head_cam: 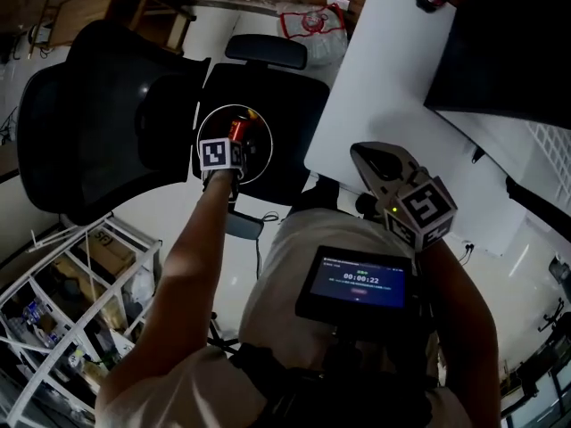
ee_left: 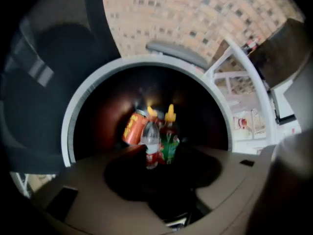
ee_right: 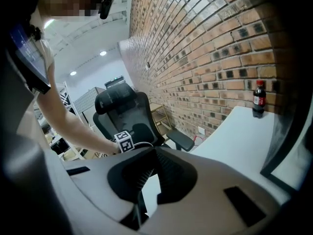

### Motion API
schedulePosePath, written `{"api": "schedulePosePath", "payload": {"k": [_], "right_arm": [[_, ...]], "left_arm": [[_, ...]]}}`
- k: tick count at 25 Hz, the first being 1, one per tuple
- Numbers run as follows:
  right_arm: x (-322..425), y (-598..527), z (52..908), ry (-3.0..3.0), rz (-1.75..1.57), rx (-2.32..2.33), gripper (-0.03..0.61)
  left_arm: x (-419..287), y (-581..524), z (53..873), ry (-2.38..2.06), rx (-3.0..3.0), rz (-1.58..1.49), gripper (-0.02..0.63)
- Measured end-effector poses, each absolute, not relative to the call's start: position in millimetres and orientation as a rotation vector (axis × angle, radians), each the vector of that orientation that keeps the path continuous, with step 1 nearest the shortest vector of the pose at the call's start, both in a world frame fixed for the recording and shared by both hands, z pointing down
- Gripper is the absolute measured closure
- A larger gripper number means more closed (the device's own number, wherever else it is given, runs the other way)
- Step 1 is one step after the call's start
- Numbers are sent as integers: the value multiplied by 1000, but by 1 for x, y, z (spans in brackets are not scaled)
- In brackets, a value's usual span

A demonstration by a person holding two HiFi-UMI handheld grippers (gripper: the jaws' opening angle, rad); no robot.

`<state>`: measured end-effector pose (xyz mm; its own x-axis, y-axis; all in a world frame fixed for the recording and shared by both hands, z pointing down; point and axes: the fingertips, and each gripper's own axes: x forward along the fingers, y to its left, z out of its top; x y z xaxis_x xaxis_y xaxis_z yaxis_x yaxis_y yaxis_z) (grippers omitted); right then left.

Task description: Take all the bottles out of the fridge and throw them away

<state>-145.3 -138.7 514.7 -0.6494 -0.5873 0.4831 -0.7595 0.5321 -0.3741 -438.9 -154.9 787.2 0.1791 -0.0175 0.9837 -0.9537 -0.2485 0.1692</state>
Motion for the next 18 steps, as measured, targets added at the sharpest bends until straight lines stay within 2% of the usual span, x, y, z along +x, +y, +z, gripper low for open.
{"api": "schedulePosePath", "payload": {"k": [1, 3, 5, 12, 18], "right_arm": [[-143, -138, 512, -2481, 811, 1133, 578], [-136, -135, 510, -2486, 799, 1154, 578], [-129, -131, 507, -2488, 792, 1177, 578], [-99, -110, 496, -2507, 792, 1279, 578], [-57, -95, 481, -2505, 780, 1409, 578]], "left_arm": [[-437, -158, 776, -1008, 1543, 1212, 459], [-429, -161, 755, -1053, 1641, 1184, 551], [-418, -162, 737, -1076, 1734, 1183, 612], [-339, -179, 651, -1048, 2190, 907, 611], [-275, -171, 598, -959, 2391, 809, 612]]}}
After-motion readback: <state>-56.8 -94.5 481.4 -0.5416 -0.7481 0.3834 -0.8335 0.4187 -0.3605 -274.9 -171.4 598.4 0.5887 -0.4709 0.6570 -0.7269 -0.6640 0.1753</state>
